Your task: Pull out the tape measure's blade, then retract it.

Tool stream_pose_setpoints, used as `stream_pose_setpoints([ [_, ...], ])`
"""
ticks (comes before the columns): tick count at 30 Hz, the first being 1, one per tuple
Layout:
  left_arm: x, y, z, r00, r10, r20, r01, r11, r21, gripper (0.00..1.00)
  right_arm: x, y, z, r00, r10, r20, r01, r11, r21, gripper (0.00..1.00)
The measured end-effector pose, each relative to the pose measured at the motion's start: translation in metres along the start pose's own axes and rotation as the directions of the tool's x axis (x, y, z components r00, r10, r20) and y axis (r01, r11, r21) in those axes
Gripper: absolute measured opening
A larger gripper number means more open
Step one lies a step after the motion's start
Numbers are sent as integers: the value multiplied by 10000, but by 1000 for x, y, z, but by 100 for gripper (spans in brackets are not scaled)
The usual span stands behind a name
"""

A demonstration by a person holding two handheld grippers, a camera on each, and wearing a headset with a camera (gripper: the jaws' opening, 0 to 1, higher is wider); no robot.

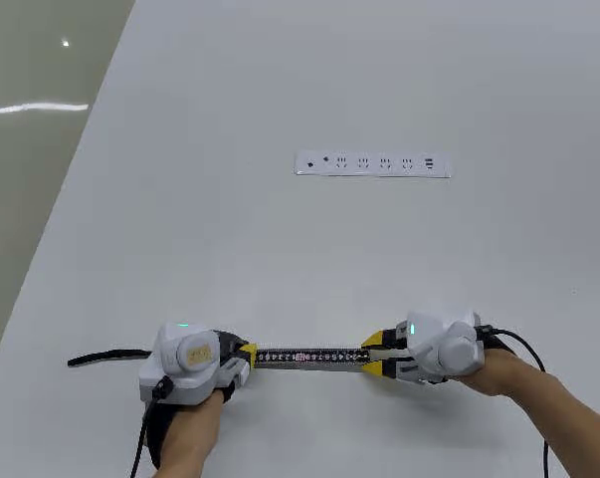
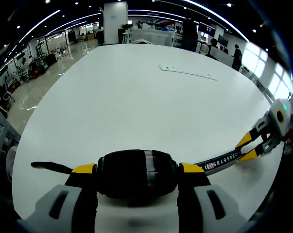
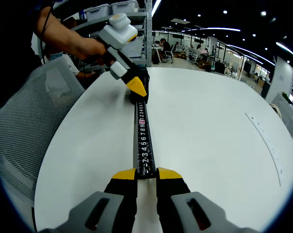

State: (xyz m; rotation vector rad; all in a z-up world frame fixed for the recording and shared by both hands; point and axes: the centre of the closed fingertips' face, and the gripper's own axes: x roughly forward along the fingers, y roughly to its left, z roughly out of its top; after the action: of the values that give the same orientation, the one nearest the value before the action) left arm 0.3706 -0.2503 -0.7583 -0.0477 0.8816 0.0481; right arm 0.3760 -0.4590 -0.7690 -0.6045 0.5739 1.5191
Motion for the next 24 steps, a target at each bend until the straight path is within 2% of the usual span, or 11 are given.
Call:
stream_pose_setpoints([
  [24,0,0,0,10000,-20,-25,20,10000,30,64,9,1,7,9999,125,44,-124,9998,-156,13],
])
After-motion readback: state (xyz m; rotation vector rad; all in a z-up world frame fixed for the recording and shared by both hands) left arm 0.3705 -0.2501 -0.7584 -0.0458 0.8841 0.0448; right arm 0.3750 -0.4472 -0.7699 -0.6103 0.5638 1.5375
